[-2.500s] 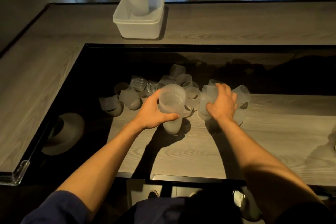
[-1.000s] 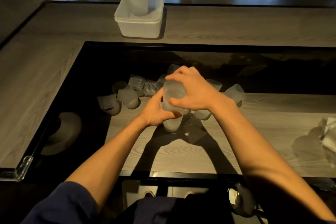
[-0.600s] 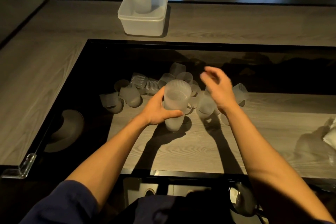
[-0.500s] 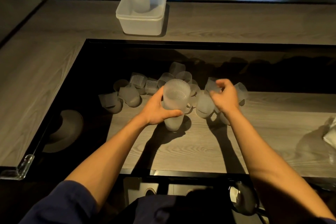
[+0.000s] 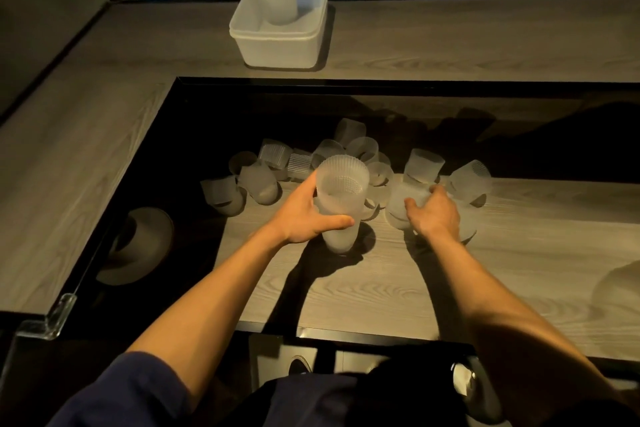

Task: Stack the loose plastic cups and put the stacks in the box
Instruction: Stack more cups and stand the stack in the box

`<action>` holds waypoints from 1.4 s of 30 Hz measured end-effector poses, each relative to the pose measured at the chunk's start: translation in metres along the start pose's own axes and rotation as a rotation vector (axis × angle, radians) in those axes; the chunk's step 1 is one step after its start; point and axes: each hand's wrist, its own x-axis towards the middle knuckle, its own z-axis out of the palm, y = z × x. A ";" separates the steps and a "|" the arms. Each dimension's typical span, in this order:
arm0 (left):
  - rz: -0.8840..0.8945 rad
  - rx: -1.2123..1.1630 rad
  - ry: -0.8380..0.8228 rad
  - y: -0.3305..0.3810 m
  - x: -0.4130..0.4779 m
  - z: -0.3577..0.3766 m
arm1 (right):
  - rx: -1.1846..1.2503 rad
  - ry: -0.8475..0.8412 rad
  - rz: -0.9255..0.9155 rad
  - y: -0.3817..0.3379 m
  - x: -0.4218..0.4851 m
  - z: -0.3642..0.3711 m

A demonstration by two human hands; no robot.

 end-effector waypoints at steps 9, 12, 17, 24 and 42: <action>-0.034 -0.021 -0.006 -0.002 -0.001 0.001 | 0.131 0.039 0.003 0.000 -0.004 -0.008; -0.030 -0.029 -0.003 -0.002 -0.001 0.001 | 0.167 0.031 0.007 -0.003 -0.007 -0.011; -0.028 -0.045 0.002 -0.001 -0.002 0.002 | 0.352 0.041 0.070 -0.002 -0.013 -0.020; -0.009 -0.068 0.015 -0.001 -0.002 0.003 | 0.742 0.131 -0.079 -0.059 -0.046 -0.057; 0.022 -0.074 0.005 0.000 -0.006 0.002 | 0.359 -0.072 -0.858 -0.104 -0.095 -0.065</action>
